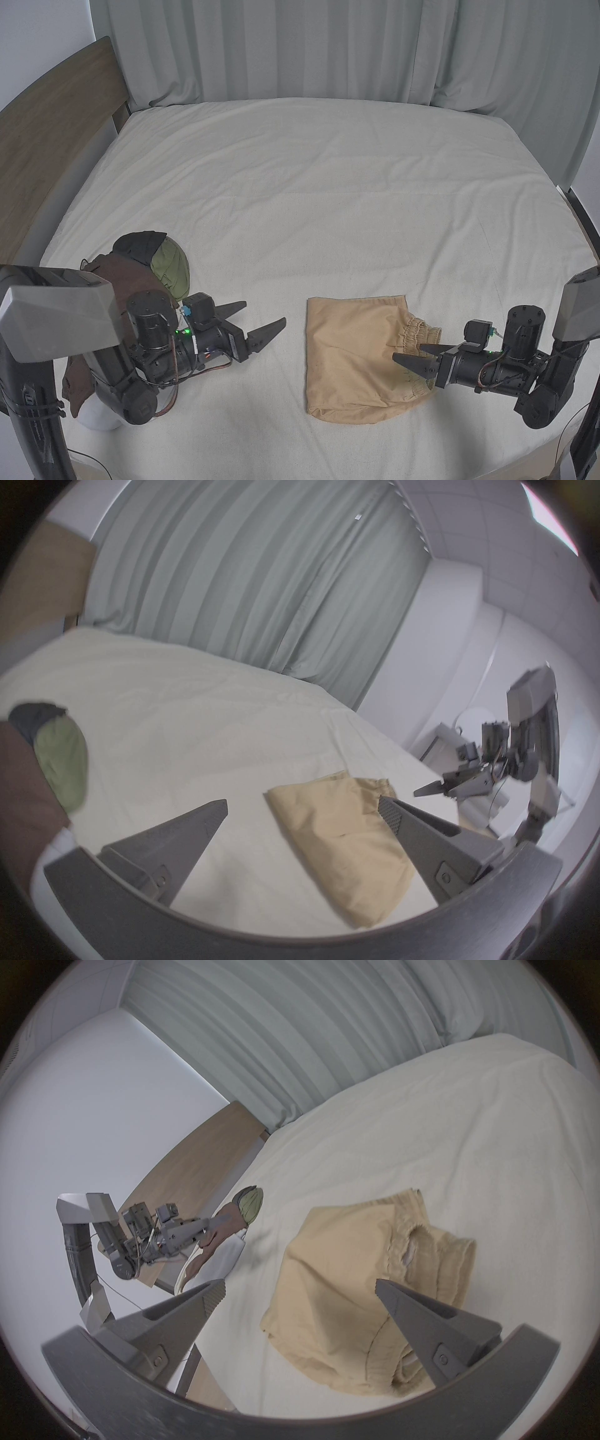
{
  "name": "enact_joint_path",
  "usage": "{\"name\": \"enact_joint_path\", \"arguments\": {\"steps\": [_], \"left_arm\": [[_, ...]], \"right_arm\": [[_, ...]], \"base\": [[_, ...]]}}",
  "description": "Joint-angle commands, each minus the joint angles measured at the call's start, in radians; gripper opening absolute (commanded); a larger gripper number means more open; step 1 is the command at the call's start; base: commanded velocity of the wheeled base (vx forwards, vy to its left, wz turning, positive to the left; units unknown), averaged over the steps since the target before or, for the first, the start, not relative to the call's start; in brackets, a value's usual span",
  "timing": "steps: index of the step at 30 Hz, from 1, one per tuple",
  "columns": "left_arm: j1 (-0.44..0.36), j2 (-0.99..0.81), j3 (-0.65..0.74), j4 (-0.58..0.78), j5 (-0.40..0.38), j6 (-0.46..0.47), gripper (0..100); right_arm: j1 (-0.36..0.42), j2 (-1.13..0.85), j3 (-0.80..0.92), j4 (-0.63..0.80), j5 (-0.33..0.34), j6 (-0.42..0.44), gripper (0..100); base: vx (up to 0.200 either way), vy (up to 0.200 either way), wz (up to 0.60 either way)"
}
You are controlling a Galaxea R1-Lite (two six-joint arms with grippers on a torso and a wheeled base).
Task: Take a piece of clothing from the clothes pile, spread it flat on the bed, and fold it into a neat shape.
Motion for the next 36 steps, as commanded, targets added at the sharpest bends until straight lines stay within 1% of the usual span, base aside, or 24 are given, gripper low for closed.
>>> {"name": "enact_joint_path", "arguments": {"steps": [1,2,3,4,13,18,20,21,24,35,36], "left_arm": [[0.107,-0.054,0.059,-0.002,-0.057,0.160,100],[0.115,-0.054,0.059,-0.002,-0.062,0.179,100],[0.136,-0.053,0.059,-0.002,-0.082,0.225,100],[0.139,-0.054,0.059,-0.002,-0.088,0.229,100],[0.141,-0.048,0.066,-0.002,-0.114,0.235,100],[0.151,-0.048,0.071,-0.002,-0.120,0.237,100],[0.153,-0.047,0.071,-0.002,-0.120,0.237,100],[0.151,-0.043,0.071,-0.002,-0.124,0.237,100],[0.151,-0.036,0.074,-0.002,-0.129,0.237,100],[0.145,-0.017,0.082,-0.002,-0.129,0.240,100],[0.144,-0.014,0.082,-0.002,-0.129,0.243,100]], "right_arm": [[0.043,0.049,0.034,0.000,0.001,0.001,100],[0.044,0.053,0.034,0.000,0.001,0.001,100],[0.049,0.069,0.033,0.000,0.001,0.001,100],[0.049,0.075,0.034,0.000,-0.001,0.003,100],[0.049,0.162,0.037,-0.002,-0.005,0.024,100],[0.031,0.217,0.047,-0.002,-0.010,0.021,100],[0.029,0.234,0.048,-0.002,-0.028,0.021,100],[0.027,0.248,0.047,-0.002,-0.053,0.021,100],[0.026,0.271,0.047,-0.002,-0.071,0.019,100],[0.027,0.259,0.025,-0.003,-0.070,0.021,100],[0.024,0.230,-0.006,-0.005,-0.070,0.024,100]], "base": [[0.000,0.000,0.00],[0.000,0.000,0.00],[0.000,0.000,0.00],[0.000,0.000,0.00],[0.000,0.000,0.00],[0.000,0.000,0.00],[0.000,0.000,0.00],[0.000,0.000,0.00],[0.000,0.000,0.00],[0.000,0.000,0.00],[0.000,0.000,0.00]]}}
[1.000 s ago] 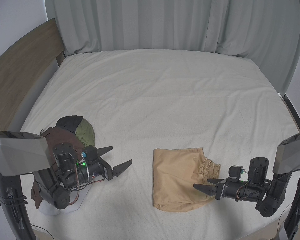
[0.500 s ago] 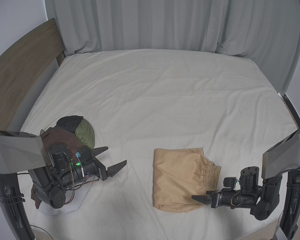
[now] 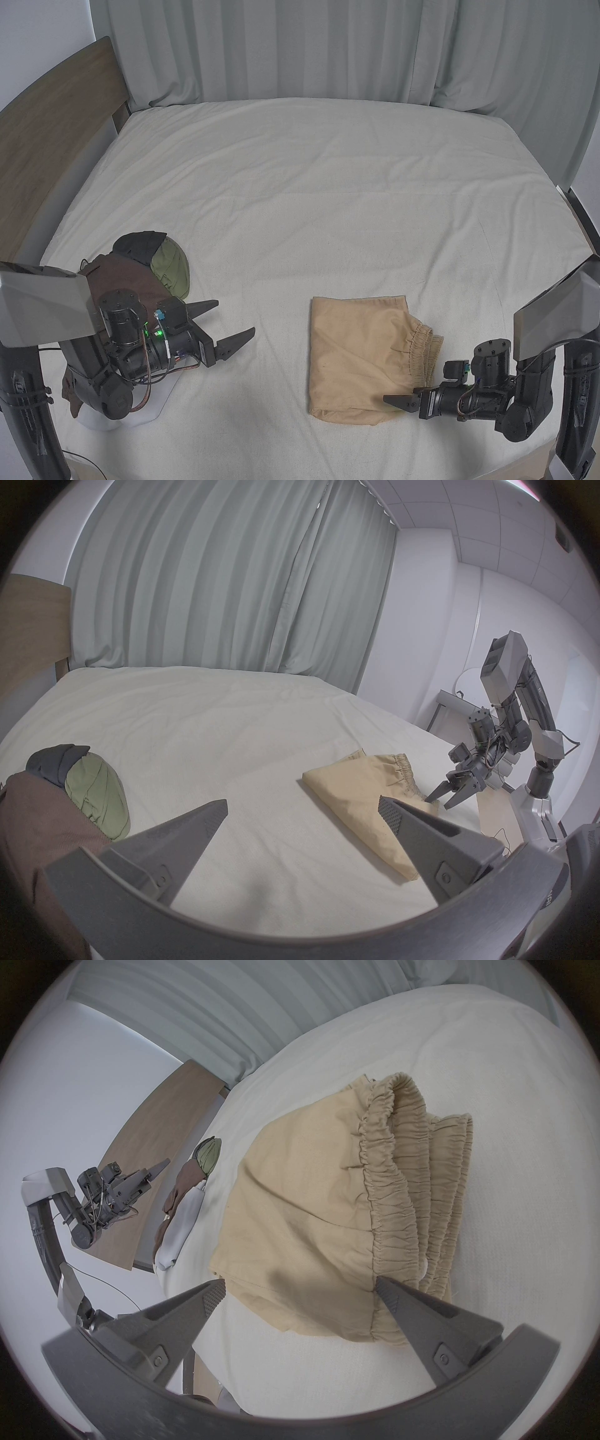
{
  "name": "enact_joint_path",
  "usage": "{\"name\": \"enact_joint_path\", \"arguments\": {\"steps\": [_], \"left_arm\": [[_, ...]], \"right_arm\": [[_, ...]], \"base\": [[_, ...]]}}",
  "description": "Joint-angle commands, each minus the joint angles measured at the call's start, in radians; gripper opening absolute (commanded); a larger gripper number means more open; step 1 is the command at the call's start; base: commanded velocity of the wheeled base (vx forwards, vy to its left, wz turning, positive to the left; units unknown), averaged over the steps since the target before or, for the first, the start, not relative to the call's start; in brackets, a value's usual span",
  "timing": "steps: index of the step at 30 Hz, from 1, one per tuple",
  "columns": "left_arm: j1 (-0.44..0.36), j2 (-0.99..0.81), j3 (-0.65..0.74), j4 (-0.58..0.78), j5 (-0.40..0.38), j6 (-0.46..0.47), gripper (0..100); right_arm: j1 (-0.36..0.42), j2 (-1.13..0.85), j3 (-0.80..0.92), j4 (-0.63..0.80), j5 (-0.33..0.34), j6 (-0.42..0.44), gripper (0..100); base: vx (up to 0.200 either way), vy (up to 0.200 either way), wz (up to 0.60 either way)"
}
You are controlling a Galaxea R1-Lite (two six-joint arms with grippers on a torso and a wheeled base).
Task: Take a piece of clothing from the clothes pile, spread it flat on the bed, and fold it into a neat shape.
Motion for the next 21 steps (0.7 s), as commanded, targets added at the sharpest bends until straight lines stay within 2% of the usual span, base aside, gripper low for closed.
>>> {"name": "enact_joint_path", "arguments": {"steps": [1,4,9,12,21], "left_arm": [[-0.002,0.014,0.004,-0.002,0.000,0.003,100],[-0.002,0.017,0.004,-0.002,0.000,0.003,100],[-0.007,0.018,0.004,-0.002,0.000,0.003,100],[-0.007,0.018,0.004,-0.002,0.000,0.003,100],[-0.007,0.015,0.001,-0.002,0.000,0.003,100]], "right_arm": [[-0.004,-0.042,-0.047,-0.002,-0.001,0.005,100],[-0.016,-0.082,-0.096,-0.002,-0.001,0.023,100],[-0.022,-0.088,-0.190,-0.002,-0.048,0.120,100],[-0.030,-0.071,-0.213,-0.002,-0.077,0.126,100],[-0.080,0.007,-0.236,-0.002,-0.083,0.120,100]], "base": [[0.000,0.000,0.00],[0.000,0.000,0.00],[0.000,0.000,0.00],[0.000,0.000,0.00],[0.000,0.000,0.00]]}}
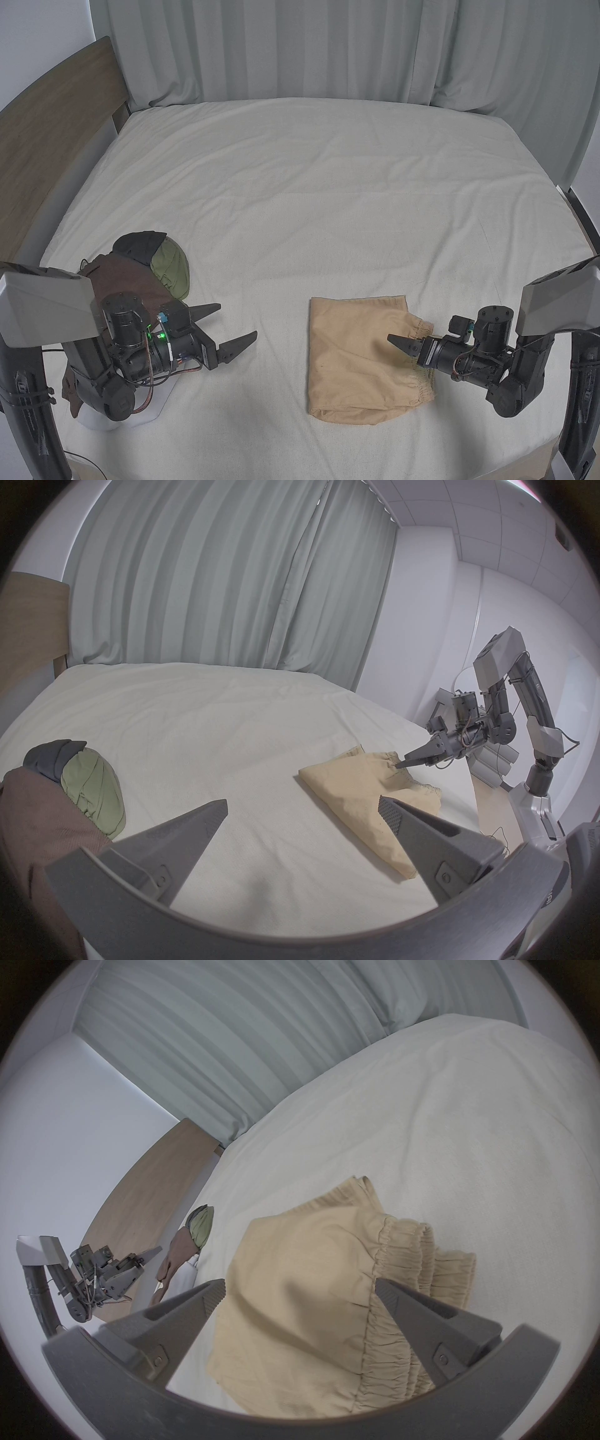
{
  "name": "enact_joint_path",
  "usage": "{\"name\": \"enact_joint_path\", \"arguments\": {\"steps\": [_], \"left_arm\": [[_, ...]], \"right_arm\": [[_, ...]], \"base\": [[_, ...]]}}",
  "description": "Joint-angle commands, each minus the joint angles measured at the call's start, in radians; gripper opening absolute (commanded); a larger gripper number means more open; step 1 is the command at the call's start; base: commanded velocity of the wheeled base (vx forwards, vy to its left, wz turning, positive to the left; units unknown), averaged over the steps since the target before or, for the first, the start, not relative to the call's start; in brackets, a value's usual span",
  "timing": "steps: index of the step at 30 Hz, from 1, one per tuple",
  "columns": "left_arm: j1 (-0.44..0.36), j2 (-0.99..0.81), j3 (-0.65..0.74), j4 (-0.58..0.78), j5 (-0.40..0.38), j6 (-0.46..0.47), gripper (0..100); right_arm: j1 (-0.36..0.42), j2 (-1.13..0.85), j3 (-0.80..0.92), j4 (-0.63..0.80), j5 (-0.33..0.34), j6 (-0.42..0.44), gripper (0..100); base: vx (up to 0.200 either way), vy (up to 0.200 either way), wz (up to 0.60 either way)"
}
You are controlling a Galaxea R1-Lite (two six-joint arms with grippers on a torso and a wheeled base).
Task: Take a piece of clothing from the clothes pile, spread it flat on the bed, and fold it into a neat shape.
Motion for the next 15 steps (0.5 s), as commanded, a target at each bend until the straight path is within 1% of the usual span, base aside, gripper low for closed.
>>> {"name": "enact_joint_path", "arguments": {"steps": [1,2,7,15], "left_arm": [[-0.001,0.000,-0.002,-0.002,0.000,0.000,100],[0.001,0.000,-0.002,-0.002,0.000,0.000,100],[0.001,-0.003,-0.002,-0.002,0.000,0.000,100],[0.001,-0.006,0.000,-0.002,0.000,0.000,100]], "right_arm": [[-0.021,0.044,-0.008,-0.001,0.000,-0.004,100],[-0.023,0.048,-0.010,-0.001,-0.002,-0.004,100],[-0.023,0.079,-0.031,-0.001,-0.054,-0.005,100],[-0.023,0.091,-0.036,-0.001,-0.054,-0.004,100]], "base": [[0.000,0.000,0.00],[0.000,0.000,0.00],[0.000,0.000,0.00],[0.000,0.000,0.00]]}}
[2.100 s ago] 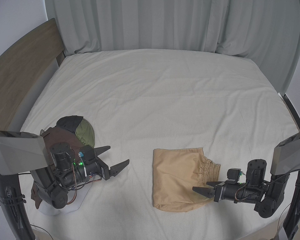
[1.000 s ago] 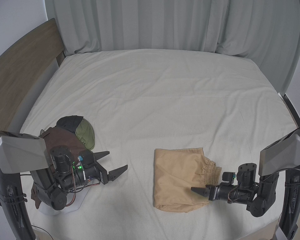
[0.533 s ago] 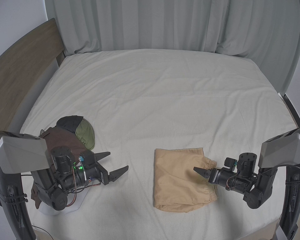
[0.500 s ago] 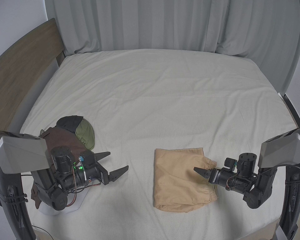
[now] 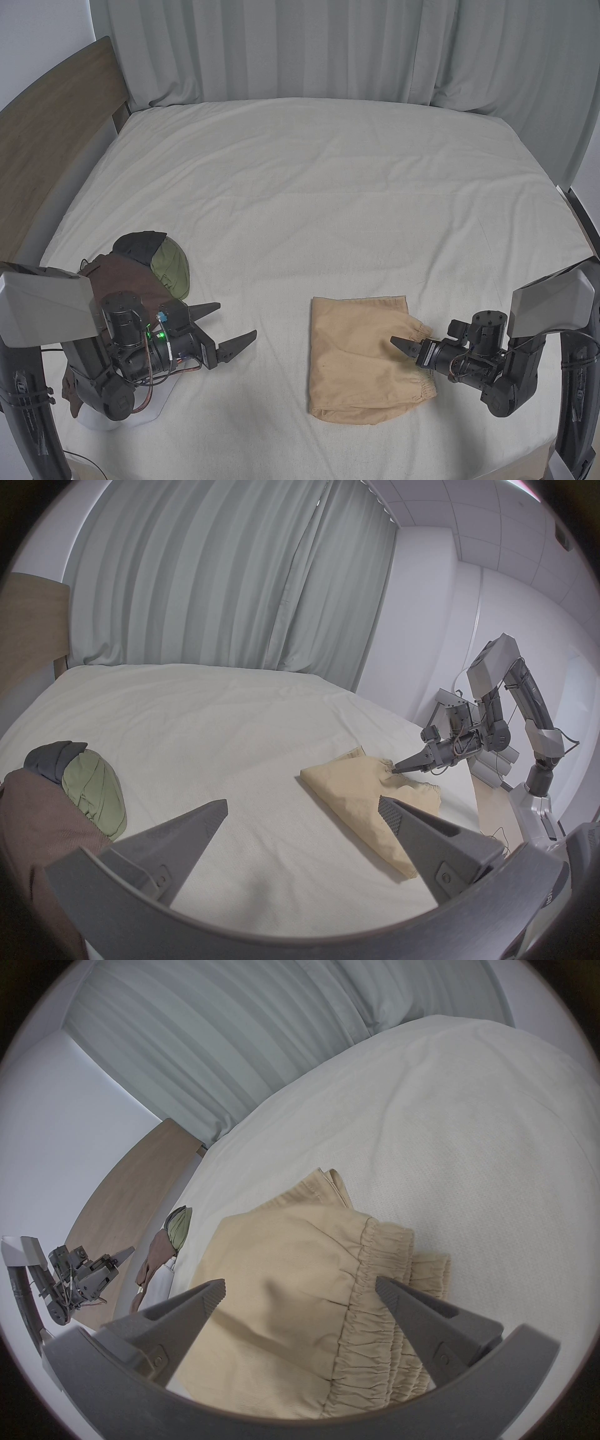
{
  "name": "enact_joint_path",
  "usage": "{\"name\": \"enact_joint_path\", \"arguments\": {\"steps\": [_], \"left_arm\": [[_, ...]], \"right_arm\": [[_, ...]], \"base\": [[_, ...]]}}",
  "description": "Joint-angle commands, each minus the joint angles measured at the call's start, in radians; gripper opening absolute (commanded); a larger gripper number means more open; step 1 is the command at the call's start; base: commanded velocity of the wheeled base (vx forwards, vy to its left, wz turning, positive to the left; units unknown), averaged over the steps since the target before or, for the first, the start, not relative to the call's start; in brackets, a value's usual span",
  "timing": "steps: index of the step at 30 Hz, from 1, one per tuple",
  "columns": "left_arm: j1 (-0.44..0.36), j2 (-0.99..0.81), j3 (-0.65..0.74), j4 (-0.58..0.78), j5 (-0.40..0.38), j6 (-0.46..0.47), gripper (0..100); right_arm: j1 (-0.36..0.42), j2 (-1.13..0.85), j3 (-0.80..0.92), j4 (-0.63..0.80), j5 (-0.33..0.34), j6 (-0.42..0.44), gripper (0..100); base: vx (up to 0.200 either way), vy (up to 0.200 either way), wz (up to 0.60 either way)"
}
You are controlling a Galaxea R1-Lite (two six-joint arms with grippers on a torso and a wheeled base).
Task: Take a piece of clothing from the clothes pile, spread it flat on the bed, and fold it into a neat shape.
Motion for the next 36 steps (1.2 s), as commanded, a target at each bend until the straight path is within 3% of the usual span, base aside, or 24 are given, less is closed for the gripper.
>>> {"name": "enact_joint_path", "arguments": {"steps": [1,9,17,23,36], "left_arm": [[0.000,-0.004,0.000,-0.002,0.000,0.000,100],[0.004,-0.031,0.021,-0.002,-0.017,0.027,100],[0.012,-0.088,0.058,-0.002,-0.062,0.101,100],[0.014,-0.133,0.064,-0.001,-0.135,0.101,100],[0.014,-0.126,0.075,-0.001,-0.158,0.103,100]], "right_arm": [[0.000,0.011,-0.001,0.002,0.001,0.000,100],[0.023,-0.070,0.028,0.004,0.008,0.002,100],[0.023,-0.191,0.140,0.005,0.063,-0.020,100],[0.008,-0.182,0.231,0.007,0.066,-0.130,100],[-0.020,-0.093,0.308,0.005,0.064,-0.156,100]], "base": [[0.000,0.000,0.00],[0.000,0.000,0.00],[0.000,0.000,0.00],[0.000,0.000,0.00],[0.000,0.000,0.00]]}}
